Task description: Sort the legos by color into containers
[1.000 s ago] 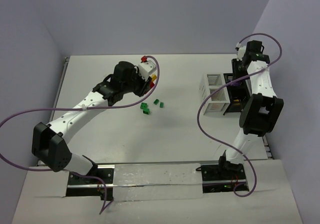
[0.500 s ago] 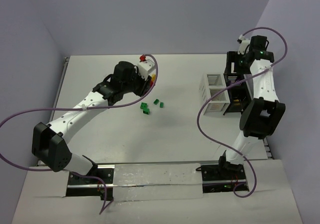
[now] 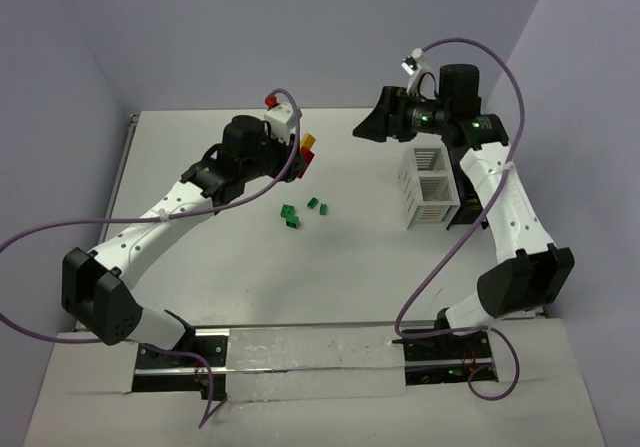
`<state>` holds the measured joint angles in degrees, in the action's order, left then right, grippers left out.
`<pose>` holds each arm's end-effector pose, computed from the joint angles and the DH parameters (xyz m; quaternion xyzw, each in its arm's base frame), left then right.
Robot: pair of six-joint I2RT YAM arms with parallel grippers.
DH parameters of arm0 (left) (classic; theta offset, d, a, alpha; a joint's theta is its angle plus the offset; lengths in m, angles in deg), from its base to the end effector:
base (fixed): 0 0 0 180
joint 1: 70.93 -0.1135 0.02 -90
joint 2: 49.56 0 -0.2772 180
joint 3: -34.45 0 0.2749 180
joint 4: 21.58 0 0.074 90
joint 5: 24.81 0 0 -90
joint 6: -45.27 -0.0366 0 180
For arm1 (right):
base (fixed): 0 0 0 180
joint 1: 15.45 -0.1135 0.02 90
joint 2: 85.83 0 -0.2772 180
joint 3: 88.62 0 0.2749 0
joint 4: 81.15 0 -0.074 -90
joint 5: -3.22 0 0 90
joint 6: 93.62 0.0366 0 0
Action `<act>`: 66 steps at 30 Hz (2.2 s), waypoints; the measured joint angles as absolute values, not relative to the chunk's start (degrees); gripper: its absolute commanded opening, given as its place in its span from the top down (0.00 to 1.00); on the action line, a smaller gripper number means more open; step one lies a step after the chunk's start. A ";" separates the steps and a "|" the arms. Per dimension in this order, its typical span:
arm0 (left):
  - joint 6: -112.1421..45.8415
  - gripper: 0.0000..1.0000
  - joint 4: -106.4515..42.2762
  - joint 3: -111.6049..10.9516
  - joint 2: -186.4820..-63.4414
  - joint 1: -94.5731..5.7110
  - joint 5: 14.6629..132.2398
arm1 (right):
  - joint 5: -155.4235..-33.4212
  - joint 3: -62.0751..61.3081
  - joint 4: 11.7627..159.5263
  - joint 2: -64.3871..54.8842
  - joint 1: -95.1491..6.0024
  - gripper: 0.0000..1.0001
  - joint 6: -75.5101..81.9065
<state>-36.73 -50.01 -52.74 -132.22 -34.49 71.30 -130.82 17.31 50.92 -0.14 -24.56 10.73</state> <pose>0.2869 -0.2167 0.3654 0.2338 0.8042 -0.2473 0.4873 0.3375 0.0799 0.4384 -0.1575 0.8014 0.4117 0.4044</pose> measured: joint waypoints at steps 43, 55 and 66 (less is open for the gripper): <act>-37.92 1.00 -47.10 -52.81 -133.61 -29.47 68.44 | -135.66 9.80 62.44 9.26 -36.05 0.53 30.93; -38.92 0.01 -48.53 -53.98 -133.80 -29.72 69.28 | -136.34 9.78 61.92 9.30 -35.73 1.00 28.96; -37.01 0.01 -52.49 -54.49 -130.34 -44.26 87.24 | -136.87 8.98 52.35 5.39 -31.86 1.00 9.47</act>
<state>-37.01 -52.49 -54.49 -130.34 -44.26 87.24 -136.87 8.98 52.35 5.39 -31.86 9.47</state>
